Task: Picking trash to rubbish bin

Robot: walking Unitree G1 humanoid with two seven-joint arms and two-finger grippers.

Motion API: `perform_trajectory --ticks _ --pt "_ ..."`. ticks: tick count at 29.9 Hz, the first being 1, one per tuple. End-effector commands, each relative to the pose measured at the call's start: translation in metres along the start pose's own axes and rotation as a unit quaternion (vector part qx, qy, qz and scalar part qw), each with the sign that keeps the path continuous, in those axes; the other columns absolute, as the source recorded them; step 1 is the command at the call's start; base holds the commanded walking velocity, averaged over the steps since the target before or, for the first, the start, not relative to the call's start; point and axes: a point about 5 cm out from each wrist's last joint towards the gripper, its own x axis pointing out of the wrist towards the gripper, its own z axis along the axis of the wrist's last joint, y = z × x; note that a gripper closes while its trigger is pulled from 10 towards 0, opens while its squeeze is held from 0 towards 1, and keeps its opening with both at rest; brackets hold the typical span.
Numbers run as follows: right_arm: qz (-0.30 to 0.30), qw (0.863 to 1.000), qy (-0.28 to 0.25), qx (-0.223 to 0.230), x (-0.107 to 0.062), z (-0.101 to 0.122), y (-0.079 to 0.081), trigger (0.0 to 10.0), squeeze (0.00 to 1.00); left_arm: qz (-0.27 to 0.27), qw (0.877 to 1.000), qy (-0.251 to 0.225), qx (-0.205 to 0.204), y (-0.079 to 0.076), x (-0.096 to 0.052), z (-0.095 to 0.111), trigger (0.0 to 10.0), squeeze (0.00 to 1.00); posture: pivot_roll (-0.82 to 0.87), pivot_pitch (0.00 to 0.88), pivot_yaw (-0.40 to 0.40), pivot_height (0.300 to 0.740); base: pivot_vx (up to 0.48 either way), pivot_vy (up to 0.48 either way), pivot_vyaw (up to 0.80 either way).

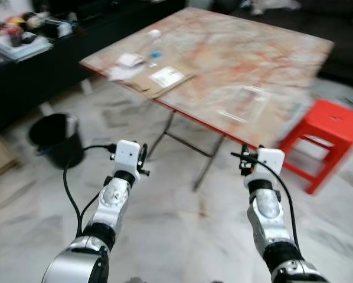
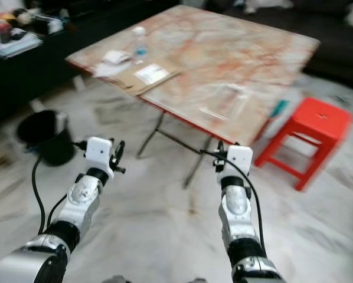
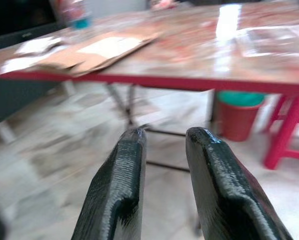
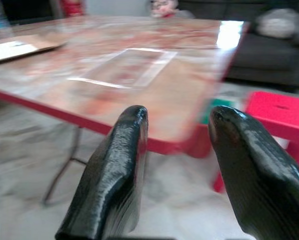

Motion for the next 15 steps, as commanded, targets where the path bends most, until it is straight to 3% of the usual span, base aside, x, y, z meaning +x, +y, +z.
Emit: perform_trajectory --ticks 1,8,15 --pt "0.008 1.000 -0.003 0.003 0.0008 0.0019 0.0060 10.0 0.00 0.006 1.000 0.000 -0.002 0.0046 -0.0021 -0.0014 10.0 0.00 0.10 0.119 -0.020 0.740 0.000 0.000 -0.80" --pt "0.009 1.000 -0.006 0.004 0.0012 0.0029 0.0070 10.0 0.00 0.004 1.000 0.000 -0.006 0.0040 -0.0022 -0.0015 10.0 0.00 0.10 0.120 -0.021 0.740 0.000 0.000 -0.72" --pt "0.009 1.000 -0.008 0.009 0.0010 0.0034 0.0077 10.0 0.00 0.003 1.000 0.003 -0.010 0.0036 -0.0024 -0.0023 10.0 0.00 0.10 0.120 -0.019 0.740 0.000 0.000 0.00"
